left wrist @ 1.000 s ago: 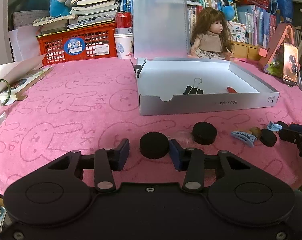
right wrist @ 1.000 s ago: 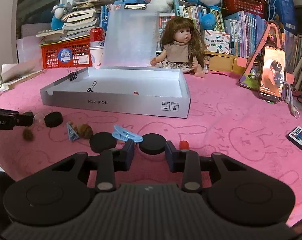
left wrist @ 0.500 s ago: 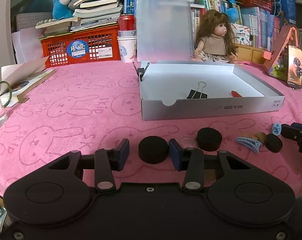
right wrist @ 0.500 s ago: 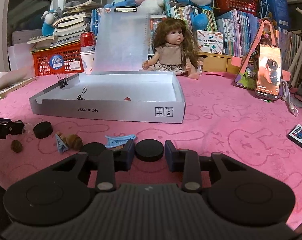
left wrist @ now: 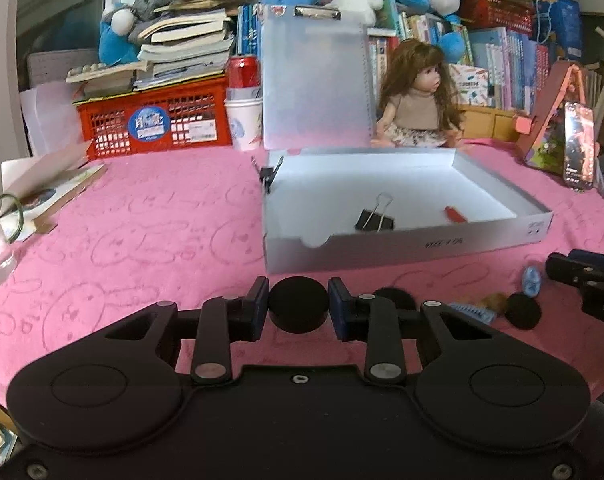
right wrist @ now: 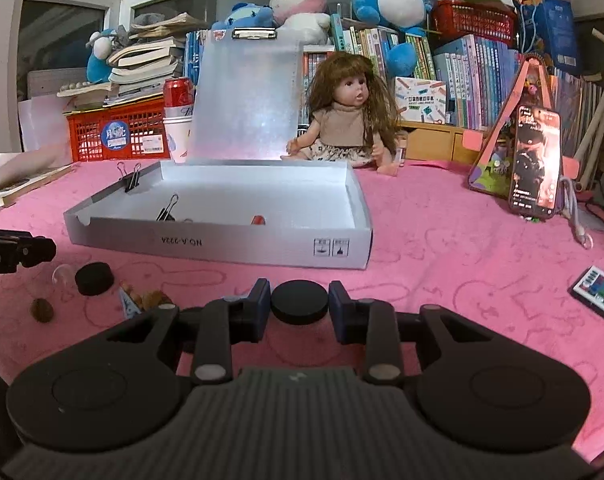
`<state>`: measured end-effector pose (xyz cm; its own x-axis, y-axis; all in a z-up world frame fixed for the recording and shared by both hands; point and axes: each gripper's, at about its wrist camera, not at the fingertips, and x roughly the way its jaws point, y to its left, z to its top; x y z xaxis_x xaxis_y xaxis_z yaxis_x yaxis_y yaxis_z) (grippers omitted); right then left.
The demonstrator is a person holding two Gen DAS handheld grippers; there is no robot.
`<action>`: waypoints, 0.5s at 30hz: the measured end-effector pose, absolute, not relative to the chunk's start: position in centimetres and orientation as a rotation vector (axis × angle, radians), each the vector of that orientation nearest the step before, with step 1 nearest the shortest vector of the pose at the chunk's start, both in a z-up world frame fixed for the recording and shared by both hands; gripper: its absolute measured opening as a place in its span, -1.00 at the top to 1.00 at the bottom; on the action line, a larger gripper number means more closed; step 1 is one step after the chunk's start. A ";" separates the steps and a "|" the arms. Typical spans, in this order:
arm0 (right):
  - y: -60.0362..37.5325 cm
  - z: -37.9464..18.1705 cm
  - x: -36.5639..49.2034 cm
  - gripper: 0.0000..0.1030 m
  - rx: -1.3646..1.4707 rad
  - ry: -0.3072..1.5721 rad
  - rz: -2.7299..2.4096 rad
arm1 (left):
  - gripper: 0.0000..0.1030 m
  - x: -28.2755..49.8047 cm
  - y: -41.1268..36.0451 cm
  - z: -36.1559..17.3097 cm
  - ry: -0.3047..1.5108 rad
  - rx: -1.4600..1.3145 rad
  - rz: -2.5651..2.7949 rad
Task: Organize rigid objects
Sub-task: 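Carry both black discs over the white box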
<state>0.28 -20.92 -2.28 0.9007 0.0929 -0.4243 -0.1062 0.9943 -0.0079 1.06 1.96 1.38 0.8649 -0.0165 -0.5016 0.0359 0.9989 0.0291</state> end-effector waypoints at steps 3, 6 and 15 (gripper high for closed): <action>-21.0 -1.9 0.6 0.31 -0.023 0.436 0.093 | 0.41 1.3 1.8 2.1 0.531 0.023 -0.034; -20.9 -1.5 0.9 0.31 -0.018 0.437 0.086 | 0.41 1.9 1.7 2.6 0.542 0.013 -0.032; -20.9 0.5 3.4 0.30 0.038 0.457 0.079 | 0.41 5.0 0.7 4.7 0.571 0.003 -0.036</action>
<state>3.40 -20.94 0.46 0.8943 0.0848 -0.4393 -0.0678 0.9962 0.0542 5.05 0.68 4.72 0.8408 -0.0332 -0.5403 0.0346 0.9994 -0.0075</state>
